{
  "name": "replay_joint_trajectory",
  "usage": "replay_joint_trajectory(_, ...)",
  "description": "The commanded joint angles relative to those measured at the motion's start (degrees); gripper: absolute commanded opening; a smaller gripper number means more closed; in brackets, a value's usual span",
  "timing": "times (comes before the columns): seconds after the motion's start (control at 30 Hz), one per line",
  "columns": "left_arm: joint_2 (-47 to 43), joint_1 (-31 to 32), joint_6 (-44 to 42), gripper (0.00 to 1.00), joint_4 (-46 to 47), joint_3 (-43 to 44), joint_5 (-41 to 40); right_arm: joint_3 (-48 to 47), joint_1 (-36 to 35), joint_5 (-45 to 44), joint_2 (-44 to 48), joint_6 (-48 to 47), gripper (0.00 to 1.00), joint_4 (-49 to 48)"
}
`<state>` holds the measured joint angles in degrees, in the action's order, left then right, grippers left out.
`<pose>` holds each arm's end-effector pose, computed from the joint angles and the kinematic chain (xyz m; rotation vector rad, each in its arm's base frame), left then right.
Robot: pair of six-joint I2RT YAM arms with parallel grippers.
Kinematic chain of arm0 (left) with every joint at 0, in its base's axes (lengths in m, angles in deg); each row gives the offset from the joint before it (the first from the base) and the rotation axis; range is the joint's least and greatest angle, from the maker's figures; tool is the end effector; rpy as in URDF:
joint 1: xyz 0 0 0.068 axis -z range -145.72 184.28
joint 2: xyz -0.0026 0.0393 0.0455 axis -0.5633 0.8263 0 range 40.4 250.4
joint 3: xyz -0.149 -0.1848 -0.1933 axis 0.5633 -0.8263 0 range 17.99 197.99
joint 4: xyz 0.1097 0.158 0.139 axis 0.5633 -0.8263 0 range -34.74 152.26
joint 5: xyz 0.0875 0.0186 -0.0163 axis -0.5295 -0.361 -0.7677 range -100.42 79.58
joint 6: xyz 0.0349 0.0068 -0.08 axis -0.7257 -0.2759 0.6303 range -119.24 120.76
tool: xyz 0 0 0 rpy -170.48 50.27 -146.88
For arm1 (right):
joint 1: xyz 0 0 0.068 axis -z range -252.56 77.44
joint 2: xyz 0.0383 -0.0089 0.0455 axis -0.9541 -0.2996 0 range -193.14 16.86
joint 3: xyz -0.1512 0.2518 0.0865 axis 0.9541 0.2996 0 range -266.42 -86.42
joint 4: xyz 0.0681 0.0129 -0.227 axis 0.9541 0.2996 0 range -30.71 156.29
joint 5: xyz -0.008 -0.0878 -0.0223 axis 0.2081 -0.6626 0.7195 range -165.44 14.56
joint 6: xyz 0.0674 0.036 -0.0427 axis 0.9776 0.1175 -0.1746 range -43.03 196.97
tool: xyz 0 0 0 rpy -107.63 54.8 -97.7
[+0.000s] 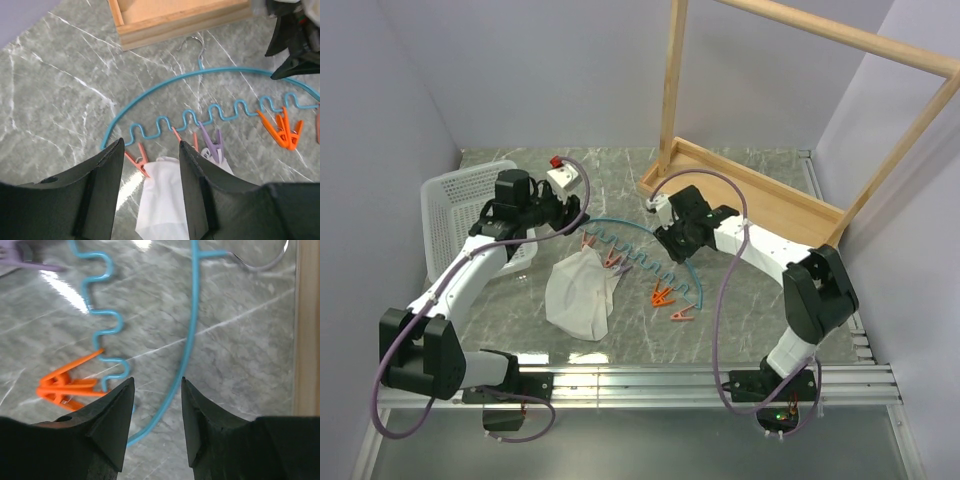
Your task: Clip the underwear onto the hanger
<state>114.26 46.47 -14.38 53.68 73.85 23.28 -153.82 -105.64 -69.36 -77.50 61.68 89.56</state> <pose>0.2724 -0.1029 0.3275 0.8198 1.8192 -0.5625 0.2862 0.1962 0.2380 -1.0941 2.3382 0.2529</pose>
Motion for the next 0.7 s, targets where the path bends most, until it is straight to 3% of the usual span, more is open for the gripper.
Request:
replay_joint_trajectory(0.0,1.36,-0.14,0.19,0.53,2.6,3.29,-0.47,-0.98,1.61,-4.33,-2.74,5.7,0.49,-0.91)
replay_joint_trajectory(0.37,1.72,-0.23,0.63,0.53,2.43,2.07,-1.44,-6.51,3.37,-5.82,-13.81,7.47,0.42,1.73)
replay_joint_trajectory(0.53,2.25,-0.23,0.28,0.53,2.6,1.98,-2.05,-12.66,3.37,-5.56,-18.83,7.38,0.23,7.69)
replay_joint_trajectory(0.67,3.21,-0.23,0.72,0.54,3.65,2.33,-2.84,-14.96,3.11,-8.8,-22.09,6.77,0.2,10.69)
